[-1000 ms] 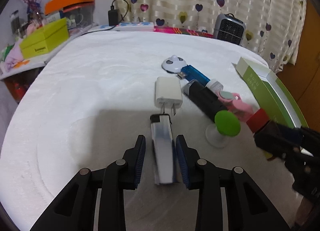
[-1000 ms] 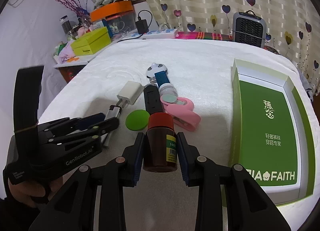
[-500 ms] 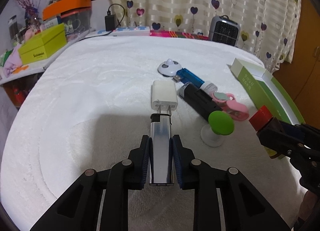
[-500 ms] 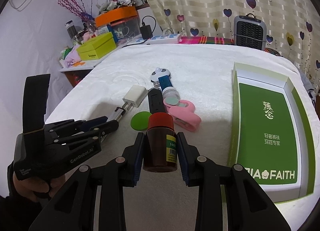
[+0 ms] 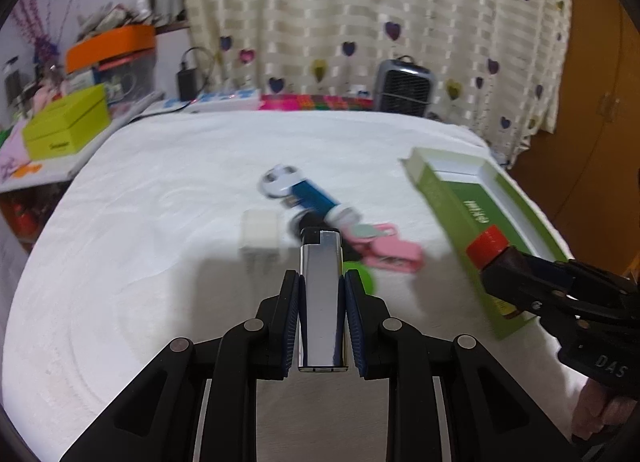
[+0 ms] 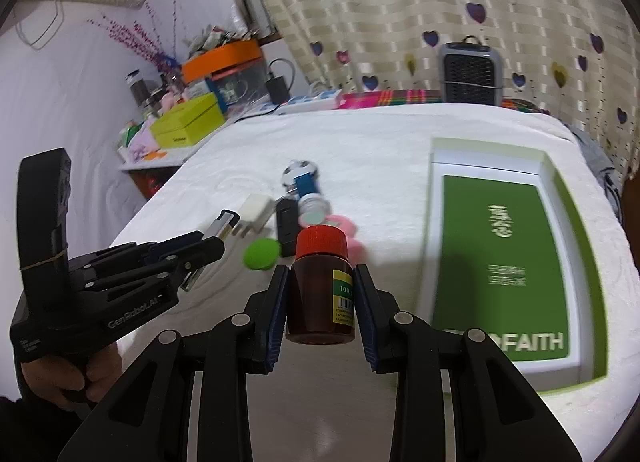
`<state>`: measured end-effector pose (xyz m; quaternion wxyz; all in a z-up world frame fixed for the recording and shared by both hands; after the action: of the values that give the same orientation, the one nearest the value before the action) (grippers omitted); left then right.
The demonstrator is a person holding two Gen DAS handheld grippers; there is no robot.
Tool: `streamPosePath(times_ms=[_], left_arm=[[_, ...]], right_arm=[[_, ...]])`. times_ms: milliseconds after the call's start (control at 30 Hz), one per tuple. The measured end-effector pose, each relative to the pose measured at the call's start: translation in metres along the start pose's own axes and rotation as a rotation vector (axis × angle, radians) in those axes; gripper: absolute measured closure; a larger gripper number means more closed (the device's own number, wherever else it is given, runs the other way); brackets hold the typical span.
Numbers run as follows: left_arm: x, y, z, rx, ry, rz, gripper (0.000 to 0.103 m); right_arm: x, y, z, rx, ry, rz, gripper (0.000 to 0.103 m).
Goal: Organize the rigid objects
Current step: 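Carry lighter and bottle into the green box while both tools open to release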
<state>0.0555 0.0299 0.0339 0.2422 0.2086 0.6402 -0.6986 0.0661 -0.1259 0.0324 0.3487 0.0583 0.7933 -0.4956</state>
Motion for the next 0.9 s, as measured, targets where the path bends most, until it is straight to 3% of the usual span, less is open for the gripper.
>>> streamPosePath(times_ms=[500, 900], left_arm=[[-0.02, 0.015, 0.089, 0.172, 0.129, -0.009, 0.081], [-0.028, 0.041, 0.141, 0.303, 0.199, -0.065, 0.081]], right_arm=[[0.009, -0.026, 0.072, 0.08, 0.153, 0.053, 0.07], [0.016, -0.025, 0.121, 0.149, 0.251, 0.029, 0.07]])
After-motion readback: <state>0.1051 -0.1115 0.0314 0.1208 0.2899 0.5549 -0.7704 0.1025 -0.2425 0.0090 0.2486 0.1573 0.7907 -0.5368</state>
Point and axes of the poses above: each gripper's, at about its wrist camera, not at the fingertips, and y roughly the way its jaws point, z to its right, x to its underside, the point moved 2 cm from there along y, roughly the way its jaws point, and after that the axes turned 10 degrees about -z, right-handed, at the moved point
